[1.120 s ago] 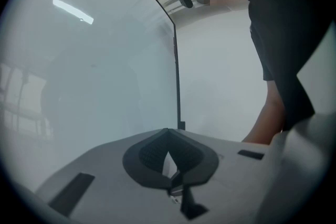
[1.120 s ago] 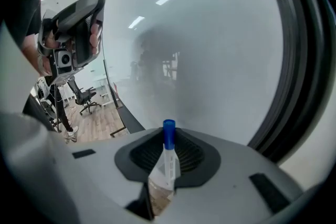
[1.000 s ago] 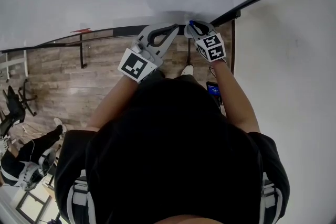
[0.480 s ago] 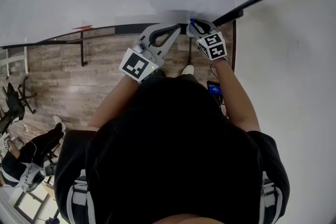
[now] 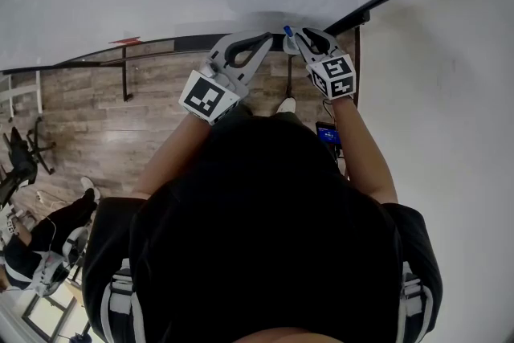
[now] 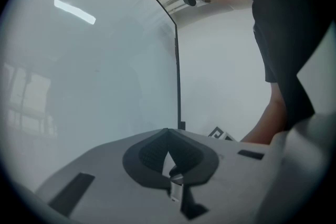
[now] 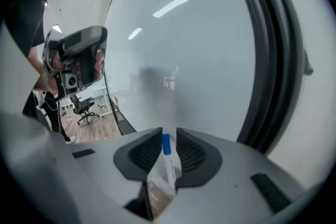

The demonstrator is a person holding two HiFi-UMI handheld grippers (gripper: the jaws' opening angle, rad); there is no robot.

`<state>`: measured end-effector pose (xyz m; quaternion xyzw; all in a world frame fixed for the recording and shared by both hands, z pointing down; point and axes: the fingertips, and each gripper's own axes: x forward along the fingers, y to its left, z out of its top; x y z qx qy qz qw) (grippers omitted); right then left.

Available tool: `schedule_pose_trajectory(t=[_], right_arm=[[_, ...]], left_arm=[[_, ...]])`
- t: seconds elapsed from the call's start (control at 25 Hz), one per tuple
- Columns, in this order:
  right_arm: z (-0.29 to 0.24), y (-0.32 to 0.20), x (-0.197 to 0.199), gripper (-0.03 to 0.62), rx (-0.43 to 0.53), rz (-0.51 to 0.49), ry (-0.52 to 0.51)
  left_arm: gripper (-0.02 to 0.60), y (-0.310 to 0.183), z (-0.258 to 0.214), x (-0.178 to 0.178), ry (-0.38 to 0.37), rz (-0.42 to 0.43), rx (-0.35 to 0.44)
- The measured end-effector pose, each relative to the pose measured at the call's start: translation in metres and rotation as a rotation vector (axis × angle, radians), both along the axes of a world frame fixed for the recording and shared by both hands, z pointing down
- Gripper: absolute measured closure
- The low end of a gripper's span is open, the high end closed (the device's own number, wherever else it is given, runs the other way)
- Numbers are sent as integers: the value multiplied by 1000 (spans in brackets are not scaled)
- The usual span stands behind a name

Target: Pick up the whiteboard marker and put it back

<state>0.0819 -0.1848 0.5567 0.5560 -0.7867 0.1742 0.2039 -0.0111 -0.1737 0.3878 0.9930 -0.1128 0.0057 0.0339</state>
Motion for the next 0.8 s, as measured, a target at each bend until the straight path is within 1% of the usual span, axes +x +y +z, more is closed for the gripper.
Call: schedule_pose_trajectory(t=[0.32, 0.44, 0.52, 0.68, 0.8], right_arm=[[-89, 14, -2, 566, 168, 13, -80], [-118, 20, -5, 592, 243, 17, -57], [-136, 24, -7, 592, 288, 24, -55], [-175, 34, -10, 592, 363, 26, -106], [-199, 42, -13, 594, 410, 24, -123]], left_arm=[[578, -4, -5, 9, -9, 7, 15], [578, -2, -10, 12, 11, 23, 22], [578, 1, -13, 15, 31, 38, 20], [578, 6, -27, 20, 45, 63, 26], [578, 11, -37, 23, 50, 81, 41]])
